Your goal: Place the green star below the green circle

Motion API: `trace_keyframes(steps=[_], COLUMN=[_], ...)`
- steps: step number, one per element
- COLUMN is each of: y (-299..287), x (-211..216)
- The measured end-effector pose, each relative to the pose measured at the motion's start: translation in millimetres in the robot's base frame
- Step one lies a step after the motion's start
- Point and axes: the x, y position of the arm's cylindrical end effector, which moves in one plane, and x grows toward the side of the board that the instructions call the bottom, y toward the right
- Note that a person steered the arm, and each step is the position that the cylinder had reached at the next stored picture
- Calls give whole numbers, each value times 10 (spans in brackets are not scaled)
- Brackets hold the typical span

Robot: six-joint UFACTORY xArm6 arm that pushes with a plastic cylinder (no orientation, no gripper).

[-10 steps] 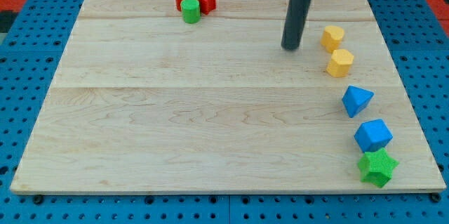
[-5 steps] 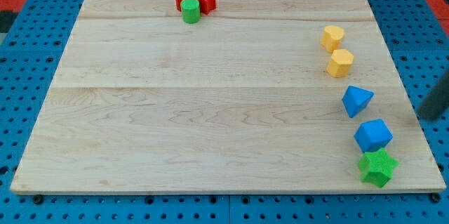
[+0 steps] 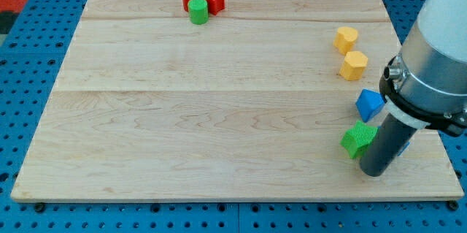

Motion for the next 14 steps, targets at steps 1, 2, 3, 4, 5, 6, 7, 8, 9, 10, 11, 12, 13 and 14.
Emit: trace_keyframes(steps=[1, 2, 3, 4, 5, 6, 7, 8, 9, 10, 11, 12, 13, 14], y=[218, 139, -398, -382, -374, -374, -374, -516, -754, -981, -1116, -1314, -1731, -1852], x=[-263, -486, -531, -805, -1082, -1109, -1109, -1114, -1138, -1138, -1138, -1215, -1334, -1659])
